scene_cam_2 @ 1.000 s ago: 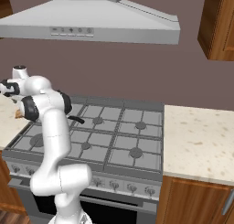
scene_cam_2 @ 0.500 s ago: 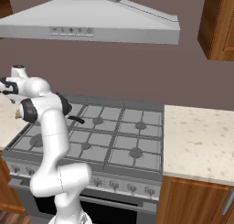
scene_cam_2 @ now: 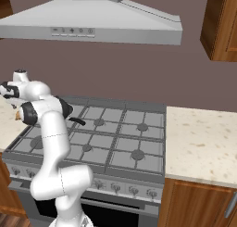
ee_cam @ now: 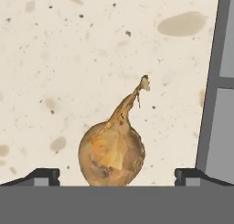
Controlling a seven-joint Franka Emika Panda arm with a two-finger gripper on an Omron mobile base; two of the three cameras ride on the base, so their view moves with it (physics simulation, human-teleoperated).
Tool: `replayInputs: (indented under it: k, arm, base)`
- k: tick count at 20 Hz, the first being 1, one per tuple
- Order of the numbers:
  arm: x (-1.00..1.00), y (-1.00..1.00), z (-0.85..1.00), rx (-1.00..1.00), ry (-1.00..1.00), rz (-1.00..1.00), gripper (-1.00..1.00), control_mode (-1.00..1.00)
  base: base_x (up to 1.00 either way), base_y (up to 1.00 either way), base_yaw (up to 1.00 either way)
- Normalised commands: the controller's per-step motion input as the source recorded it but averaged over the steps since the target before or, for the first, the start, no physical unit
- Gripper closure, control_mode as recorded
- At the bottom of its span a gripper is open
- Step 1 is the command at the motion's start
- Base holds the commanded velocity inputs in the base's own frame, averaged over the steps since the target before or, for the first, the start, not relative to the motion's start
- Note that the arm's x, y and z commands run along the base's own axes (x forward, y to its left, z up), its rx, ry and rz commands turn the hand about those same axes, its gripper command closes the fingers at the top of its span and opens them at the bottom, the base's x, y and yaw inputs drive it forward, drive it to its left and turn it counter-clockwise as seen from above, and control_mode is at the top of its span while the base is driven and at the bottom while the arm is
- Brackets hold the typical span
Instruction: Place the pan on the rear left burner on the stove. Then place the tomato and the onion in the pan and turn on the rear left burner.
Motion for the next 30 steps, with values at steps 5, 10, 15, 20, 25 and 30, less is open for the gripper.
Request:
replayInputs:
  k: [5, 10, 15, 20, 25, 30]
  arm:
    - [0.00, 0.15, -0.30, 0.00, 0.00, 0.00, -1.00, -1.00]
    - [0.00, 0.13, -0.19, 0.00, 0.00, 0.00, -1.00, -1.00]
    - [0.00, 0.00, 0.00, 0.00, 0.01, 0.00, -1.00, -1.00]
    - [0.00, 0.00, 0.00, 0.00, 0.00, 0.00, 1.00, -1.00]
    - [0.00, 0.00, 0.00, 0.00, 0.00, 0.00, 1.00, -1.00]
    - [0.00, -0.05, 0.11, 0.00, 0.03, 0.00, 1.00, -1.00]
  base:
    - [0.00, 0.00, 0.00]
    - [0.00, 0.00, 0.00]
    - [0.00, 0.00, 0.00]
    - [0.00, 0.00, 0.00]
    - [0.00, 0.00, 0.00]
    - [0.00, 0.00, 0.00]
